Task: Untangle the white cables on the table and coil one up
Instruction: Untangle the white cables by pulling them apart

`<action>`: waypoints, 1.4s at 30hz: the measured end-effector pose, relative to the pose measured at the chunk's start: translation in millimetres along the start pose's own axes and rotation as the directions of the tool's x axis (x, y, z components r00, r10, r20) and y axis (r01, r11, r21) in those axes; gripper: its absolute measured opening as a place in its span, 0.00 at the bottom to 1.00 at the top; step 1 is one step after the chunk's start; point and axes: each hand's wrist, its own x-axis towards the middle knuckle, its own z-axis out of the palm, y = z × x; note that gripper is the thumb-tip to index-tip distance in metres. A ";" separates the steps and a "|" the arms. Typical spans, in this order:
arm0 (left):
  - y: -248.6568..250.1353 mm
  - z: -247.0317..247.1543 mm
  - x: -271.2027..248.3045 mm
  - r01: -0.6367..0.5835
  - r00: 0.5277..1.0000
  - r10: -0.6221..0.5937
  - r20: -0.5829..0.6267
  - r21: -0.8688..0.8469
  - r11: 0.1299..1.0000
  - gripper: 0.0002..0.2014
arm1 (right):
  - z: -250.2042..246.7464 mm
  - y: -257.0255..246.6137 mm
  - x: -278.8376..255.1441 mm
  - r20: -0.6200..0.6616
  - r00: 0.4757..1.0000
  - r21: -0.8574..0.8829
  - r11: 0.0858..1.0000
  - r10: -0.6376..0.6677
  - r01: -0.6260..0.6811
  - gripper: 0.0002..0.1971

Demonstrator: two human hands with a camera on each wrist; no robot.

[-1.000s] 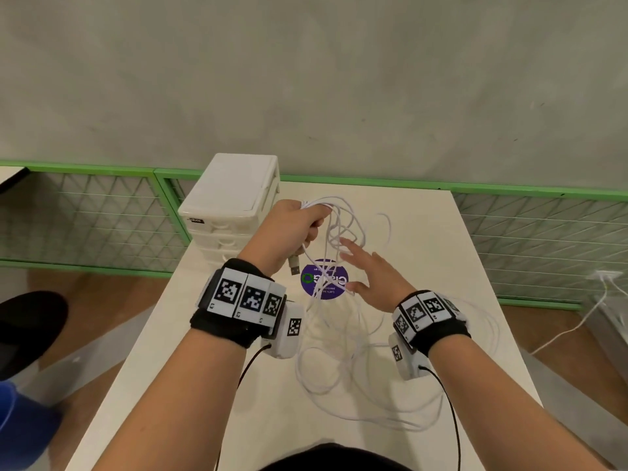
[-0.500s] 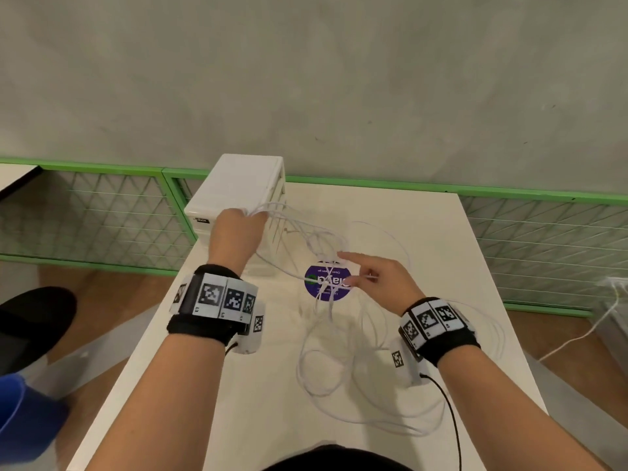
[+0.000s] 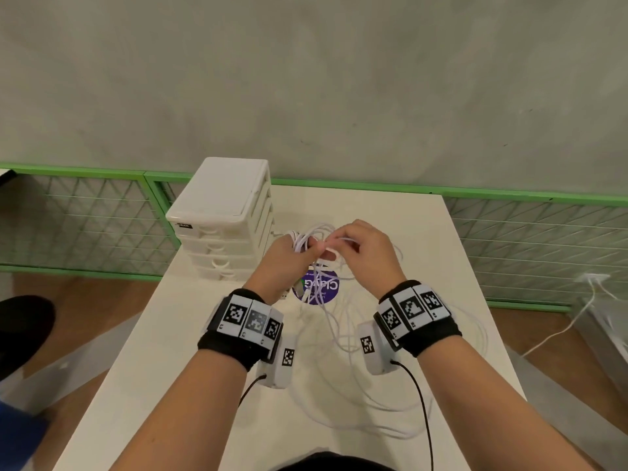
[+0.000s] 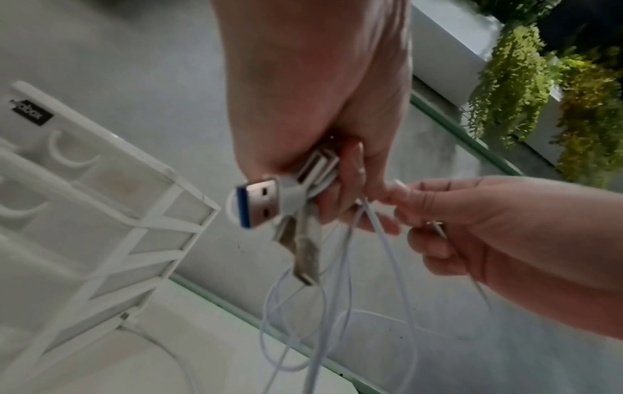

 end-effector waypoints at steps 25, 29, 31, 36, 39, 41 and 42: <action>-10.4 15.7 -1.9 0.065 0.989 -0.092 0.111 0.227 0.972 0.15 | -26.5 22.8 -21.1 0.196 0.980 -0.228 0.970 -0.042 0.088 0.14; -9.0 9.4 -6.6 0.064 0.987 -0.086 0.133 0.166 0.984 0.18 | -26.6 25.5 -20.1 0.144 0.989 -0.176 0.982 -0.043 0.068 0.07; -10.4 5.7 -9.1 0.078 0.980 -0.099 0.173 0.119 0.990 0.17 | -32.2 27.1 -17.1 0.069 0.997 -0.173 0.984 -0.038 0.050 0.06; -16.8 -0.4 -15.7 0.063 0.947 -0.089 0.307 0.095 0.993 0.10 | -59.0 30.2 -6.7 -0.272 0.962 -0.105 0.994 0.009 -0.039 0.05; -21.3 -7.8 -16.2 0.076 0.954 -0.101 0.284 0.100 0.992 0.11 | -81.2 38.0 -1.9 -0.421 0.900 0.006 0.992 0.117 -0.126 0.05; -21.5 -13.1 -14.7 0.073 0.965 -0.095 0.246 0.098 0.993 0.11 | -91.8 47.8 -0.4 -0.489 0.852 0.047 0.980 0.190 -0.192 0.07; -21.3 -15.5 -13.9 0.073 0.970 -0.093 0.224 0.097 0.993 0.12 | -97.0 53.8 -0.1 -0.523 0.820 0.065 0.970 0.233 -0.234 0.08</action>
